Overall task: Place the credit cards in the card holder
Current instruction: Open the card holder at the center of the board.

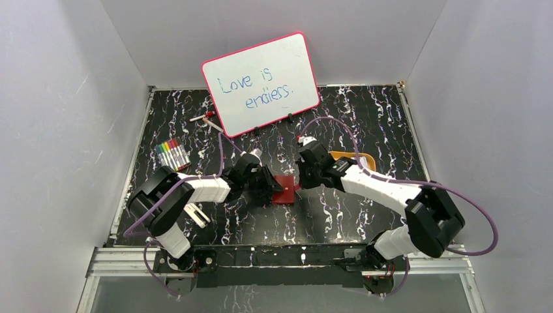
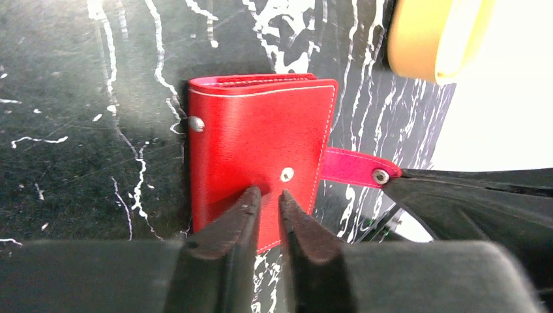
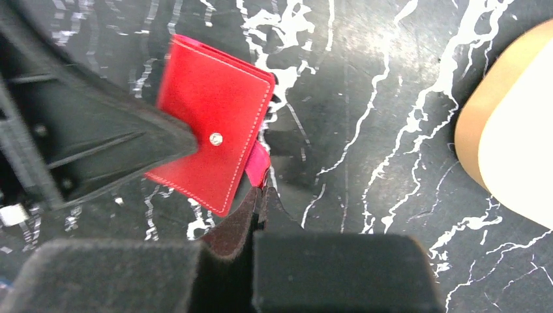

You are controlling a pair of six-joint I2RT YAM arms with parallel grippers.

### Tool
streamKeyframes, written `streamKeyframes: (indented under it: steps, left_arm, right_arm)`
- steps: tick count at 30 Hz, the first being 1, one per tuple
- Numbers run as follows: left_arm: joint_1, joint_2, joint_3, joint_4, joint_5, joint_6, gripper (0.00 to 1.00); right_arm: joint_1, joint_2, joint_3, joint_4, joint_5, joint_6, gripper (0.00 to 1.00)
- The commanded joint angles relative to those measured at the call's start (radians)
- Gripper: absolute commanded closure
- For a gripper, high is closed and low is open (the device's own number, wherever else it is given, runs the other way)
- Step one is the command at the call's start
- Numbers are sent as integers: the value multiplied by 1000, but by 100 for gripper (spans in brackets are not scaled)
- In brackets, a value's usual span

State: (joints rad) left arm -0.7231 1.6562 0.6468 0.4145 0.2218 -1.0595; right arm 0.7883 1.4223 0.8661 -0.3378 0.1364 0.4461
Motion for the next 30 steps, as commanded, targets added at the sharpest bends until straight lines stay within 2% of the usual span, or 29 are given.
streamKeyframes:
  steps: [1, 4, 9, 14, 18, 22, 30]
  left_arm:
    - [0, -83, -4, -81, -4, 65, 73]
    - [0, -163, 23, -155, -33, 101, 51]
    - [1, -314, 48, -340, -155, 139, 40]
    - [1, -518, -2, -482, -326, 133, 36]
    - [1, -649, -67, -528, -408, 120, 35]
    - [2, -673, -99, -516, -392, 126, 36]
    - [2, -586, -102, -468, -362, 148, 39]
  right_arm:
    - [3, -114, 32, 53, -63, -28, 100]
    - [3, -148, 71, 39, -97, -45, 100]
    - [4, -142, 114, 41, -219, -48, 100]
    - [11, -99, 100, 131, -319, -2, 100]
    - [20, -50, 101, 192, -358, 39, 100]
    - [21, -42, 97, 174, -252, 66, 100]
    - [19, -126, 33, -13, 29, 84, 100]
